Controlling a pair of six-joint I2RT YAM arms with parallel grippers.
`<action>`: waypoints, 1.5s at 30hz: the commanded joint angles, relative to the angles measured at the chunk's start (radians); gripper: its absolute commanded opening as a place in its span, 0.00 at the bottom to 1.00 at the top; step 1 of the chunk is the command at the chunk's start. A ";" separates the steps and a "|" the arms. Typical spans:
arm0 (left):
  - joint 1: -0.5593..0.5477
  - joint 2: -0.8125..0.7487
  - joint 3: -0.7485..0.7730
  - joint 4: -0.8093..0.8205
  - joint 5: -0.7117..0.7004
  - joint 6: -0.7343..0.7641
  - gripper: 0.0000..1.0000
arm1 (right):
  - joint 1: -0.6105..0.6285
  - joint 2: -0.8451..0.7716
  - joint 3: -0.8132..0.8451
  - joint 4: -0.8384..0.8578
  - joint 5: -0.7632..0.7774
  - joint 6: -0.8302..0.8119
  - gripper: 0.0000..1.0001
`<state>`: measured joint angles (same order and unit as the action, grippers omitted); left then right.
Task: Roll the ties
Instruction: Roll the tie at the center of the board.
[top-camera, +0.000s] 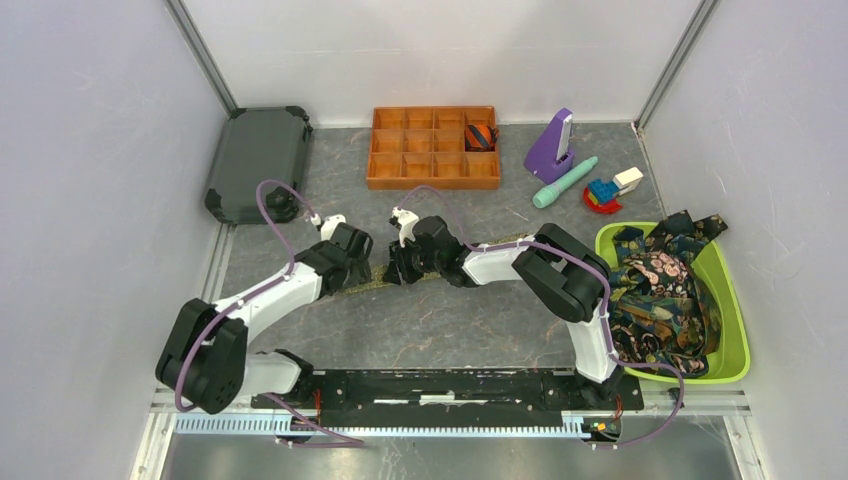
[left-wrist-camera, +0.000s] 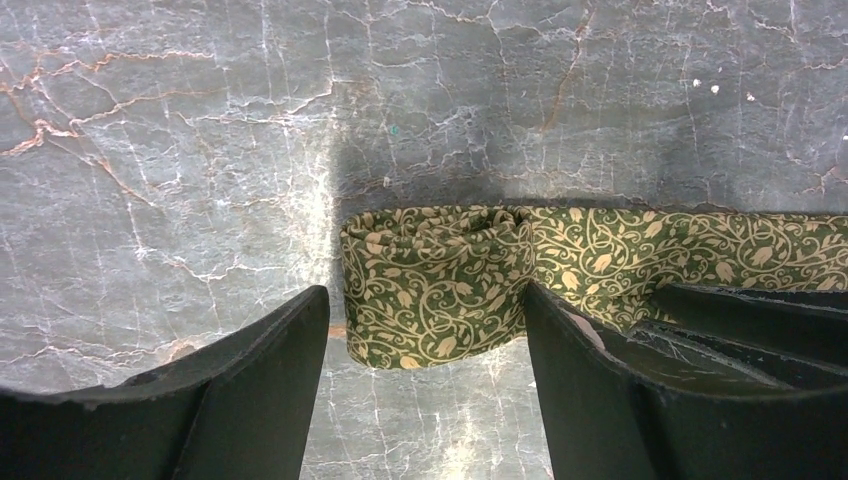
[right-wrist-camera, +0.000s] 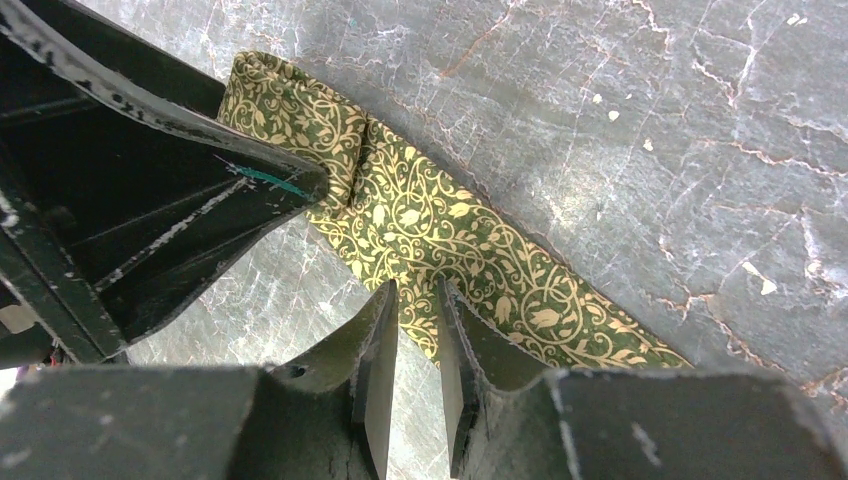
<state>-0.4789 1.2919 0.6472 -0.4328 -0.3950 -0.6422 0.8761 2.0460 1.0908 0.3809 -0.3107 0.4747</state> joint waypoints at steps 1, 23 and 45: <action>0.009 -0.046 -0.012 -0.028 -0.041 -0.026 0.78 | -0.007 -0.002 -0.016 -0.049 0.019 -0.006 0.28; 0.016 -0.298 -0.020 -0.130 -0.071 -0.099 0.87 | 0.000 -0.056 0.071 -0.079 -0.034 0.000 0.39; 0.187 -0.579 -0.227 -0.083 0.111 -0.227 0.81 | 0.007 0.167 0.398 -0.063 -0.121 0.019 0.43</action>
<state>-0.2985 0.7364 0.4343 -0.5262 -0.3016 -0.8158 0.8772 2.1395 1.4200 0.3058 -0.4015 0.5068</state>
